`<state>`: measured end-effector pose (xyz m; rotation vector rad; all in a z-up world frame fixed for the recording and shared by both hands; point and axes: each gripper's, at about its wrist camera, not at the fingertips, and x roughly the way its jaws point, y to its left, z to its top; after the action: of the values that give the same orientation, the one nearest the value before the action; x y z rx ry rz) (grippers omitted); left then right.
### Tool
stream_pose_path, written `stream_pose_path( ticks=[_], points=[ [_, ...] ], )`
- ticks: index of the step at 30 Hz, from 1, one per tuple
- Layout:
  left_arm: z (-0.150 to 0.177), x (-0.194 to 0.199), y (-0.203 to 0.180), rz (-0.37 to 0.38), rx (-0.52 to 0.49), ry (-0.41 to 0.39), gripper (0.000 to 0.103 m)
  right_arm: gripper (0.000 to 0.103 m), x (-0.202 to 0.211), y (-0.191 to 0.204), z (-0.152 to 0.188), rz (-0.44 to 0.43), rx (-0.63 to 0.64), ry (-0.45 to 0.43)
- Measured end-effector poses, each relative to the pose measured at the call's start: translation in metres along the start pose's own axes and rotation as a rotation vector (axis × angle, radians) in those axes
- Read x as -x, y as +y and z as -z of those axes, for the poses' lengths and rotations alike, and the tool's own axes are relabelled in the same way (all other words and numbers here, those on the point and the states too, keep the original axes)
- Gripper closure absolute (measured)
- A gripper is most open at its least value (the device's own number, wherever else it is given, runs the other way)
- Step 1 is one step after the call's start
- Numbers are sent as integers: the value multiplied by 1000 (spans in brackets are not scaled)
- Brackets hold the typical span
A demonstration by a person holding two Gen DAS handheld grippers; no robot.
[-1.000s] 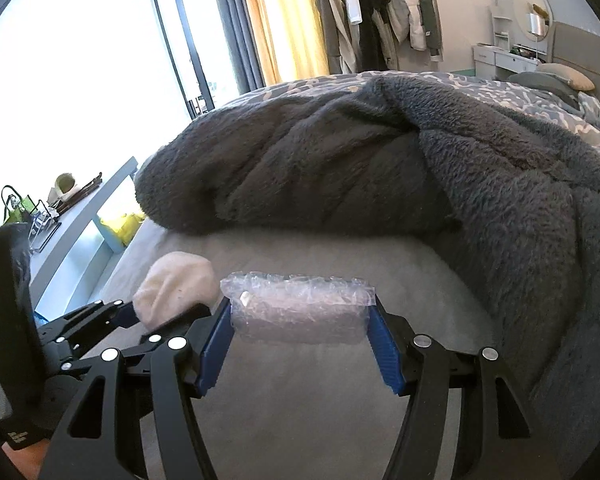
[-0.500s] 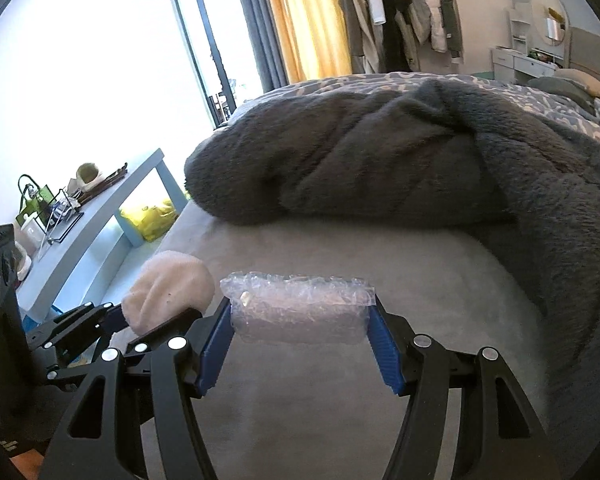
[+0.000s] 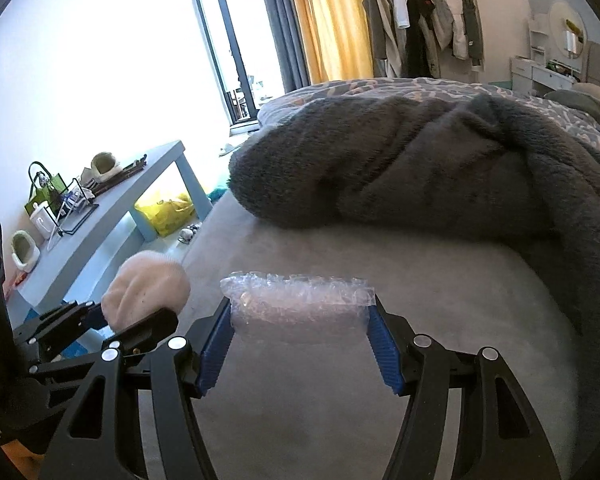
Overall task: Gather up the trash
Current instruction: 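Lift the sock and bubble wrap and carry both over the teal bin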
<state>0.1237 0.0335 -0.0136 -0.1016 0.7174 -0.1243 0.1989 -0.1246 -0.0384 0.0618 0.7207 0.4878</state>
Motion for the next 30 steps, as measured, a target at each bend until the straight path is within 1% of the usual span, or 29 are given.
stream_pose_path(
  ticks=[4,14,20,25,30],
  points=[
    [1,3,17,-18,10,5,52,40,-8,17,-3,-20,14,0],
    [9,16,74,-69,55,14,52,39,-29,65,-10,-70,54,11],
    [20,19,110,-99,85,43,52,39,-40,99,-12,-109,88,20],
    [31,22,141,-114,138,70,52,39,-49,126,-12,-140,115,31],
    [42,23,164,-134,155,98,52,39,-63,152,-8,-164,144,53]
  ],
)
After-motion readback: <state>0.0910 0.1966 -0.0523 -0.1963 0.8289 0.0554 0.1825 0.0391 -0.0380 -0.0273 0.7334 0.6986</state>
